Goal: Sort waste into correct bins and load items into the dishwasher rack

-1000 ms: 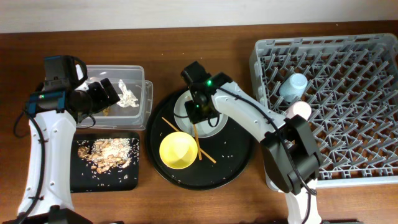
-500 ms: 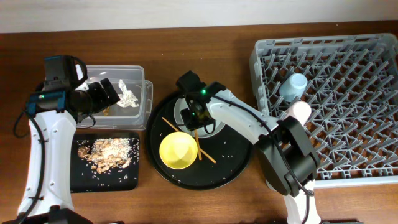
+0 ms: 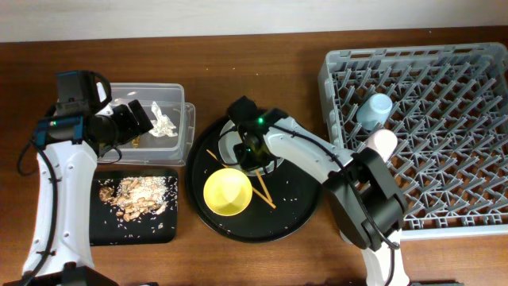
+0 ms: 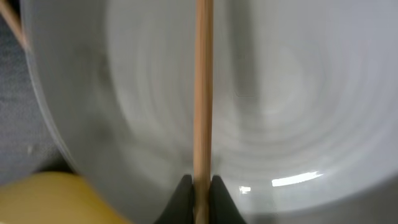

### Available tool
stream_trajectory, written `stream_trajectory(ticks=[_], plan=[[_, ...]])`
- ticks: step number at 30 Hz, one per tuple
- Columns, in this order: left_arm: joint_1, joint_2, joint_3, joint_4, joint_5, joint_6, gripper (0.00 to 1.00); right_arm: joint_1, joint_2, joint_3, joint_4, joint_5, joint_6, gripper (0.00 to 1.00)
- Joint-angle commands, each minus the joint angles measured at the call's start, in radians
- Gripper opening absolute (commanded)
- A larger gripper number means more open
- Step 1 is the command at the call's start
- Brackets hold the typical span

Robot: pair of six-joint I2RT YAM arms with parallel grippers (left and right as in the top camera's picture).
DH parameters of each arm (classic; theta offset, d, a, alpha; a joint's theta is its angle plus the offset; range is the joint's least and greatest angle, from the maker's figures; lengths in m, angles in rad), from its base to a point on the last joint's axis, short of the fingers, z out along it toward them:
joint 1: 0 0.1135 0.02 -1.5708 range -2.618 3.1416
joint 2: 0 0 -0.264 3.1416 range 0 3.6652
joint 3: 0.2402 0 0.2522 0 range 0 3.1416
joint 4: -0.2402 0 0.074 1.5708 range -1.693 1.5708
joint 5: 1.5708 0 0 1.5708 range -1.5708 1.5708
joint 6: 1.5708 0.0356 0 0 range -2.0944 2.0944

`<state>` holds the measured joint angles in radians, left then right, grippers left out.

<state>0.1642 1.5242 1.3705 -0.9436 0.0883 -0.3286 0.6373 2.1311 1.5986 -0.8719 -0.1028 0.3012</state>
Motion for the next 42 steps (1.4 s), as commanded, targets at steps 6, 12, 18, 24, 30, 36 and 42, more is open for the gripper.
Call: stream_trajectory(ticks=[6, 12, 18, 24, 30, 36, 42], plan=[[0.002, -0.012, 0.001, -0.001, -0.010, 0.009, 0.99, -0.165, -0.152, 0.264, -0.311, 0.042, -0.103, 0.04], [0.002, -0.012, 0.001, -0.001, -0.010, 0.009, 1.00, -0.340, -0.208, 0.272, -0.472, 0.149, -0.111, 0.04], [0.002, -0.012, 0.001, -0.001, -0.011, 0.009, 1.00, -0.499, -0.204, 0.192, -0.472, 0.149, -0.111, 0.04], [0.002, -0.012, 0.001, -0.001, -0.010, 0.009, 0.99, -0.546, -0.204, 0.100, -0.386, 0.149, -0.167, 0.04], [0.002, -0.012, 0.001, -0.001, -0.010, 0.009, 0.99, -0.546, -0.204, 0.094, -0.380, 0.149, -0.187, 0.11], [0.002, -0.012, 0.001, -0.001, -0.010, 0.009, 0.99, -0.546, -0.204, 0.094, -0.380, 0.149, -0.216, 0.18], [0.002, -0.012, 0.001, -0.001, -0.010, 0.009, 0.99, -0.545, -0.211, 0.131, -0.399, 0.043, -0.234, 0.19]])
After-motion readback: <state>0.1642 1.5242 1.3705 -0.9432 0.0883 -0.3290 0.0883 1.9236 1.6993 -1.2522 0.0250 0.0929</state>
